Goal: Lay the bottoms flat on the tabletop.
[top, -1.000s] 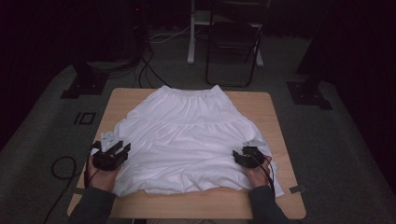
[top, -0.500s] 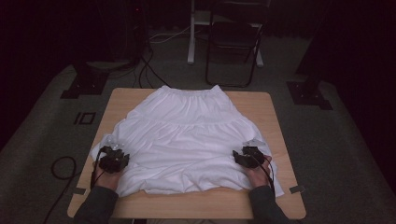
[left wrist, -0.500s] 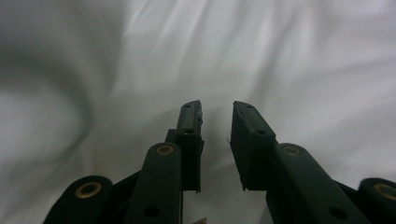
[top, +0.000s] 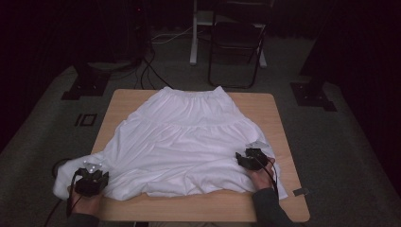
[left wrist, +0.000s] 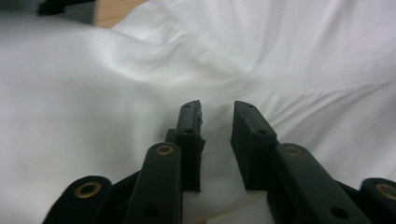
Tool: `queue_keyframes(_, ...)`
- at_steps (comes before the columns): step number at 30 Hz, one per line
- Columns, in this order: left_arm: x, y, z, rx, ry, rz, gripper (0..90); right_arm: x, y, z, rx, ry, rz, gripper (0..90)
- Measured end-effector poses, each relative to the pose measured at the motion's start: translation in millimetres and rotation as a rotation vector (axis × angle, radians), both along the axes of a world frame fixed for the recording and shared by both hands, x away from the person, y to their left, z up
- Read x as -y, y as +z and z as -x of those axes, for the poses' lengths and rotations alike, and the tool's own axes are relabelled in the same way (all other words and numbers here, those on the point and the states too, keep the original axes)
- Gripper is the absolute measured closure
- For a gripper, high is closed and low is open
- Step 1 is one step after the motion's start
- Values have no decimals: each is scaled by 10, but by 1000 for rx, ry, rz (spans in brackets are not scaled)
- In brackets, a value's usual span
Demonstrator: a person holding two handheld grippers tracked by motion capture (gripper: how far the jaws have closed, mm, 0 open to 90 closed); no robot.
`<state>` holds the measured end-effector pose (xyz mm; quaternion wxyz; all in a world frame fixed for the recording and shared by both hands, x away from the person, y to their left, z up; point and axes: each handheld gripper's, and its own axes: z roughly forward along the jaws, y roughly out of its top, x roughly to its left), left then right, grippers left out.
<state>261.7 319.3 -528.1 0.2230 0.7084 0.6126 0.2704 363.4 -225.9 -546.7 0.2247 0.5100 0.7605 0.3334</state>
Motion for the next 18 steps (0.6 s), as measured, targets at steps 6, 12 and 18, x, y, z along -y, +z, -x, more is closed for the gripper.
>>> queue_keyframes(6,-61,158,91,56,27,30,688,-1,2,-2,-2,0,0,467)
queue_keyframes(12,194,237,-121,82,-59,33,660,-4,6,-5,-5,-1,4,467)
queue_keyframes(18,434,25,-499,-7,-111,6,661,-9,47,-18,-44,11,22,465)
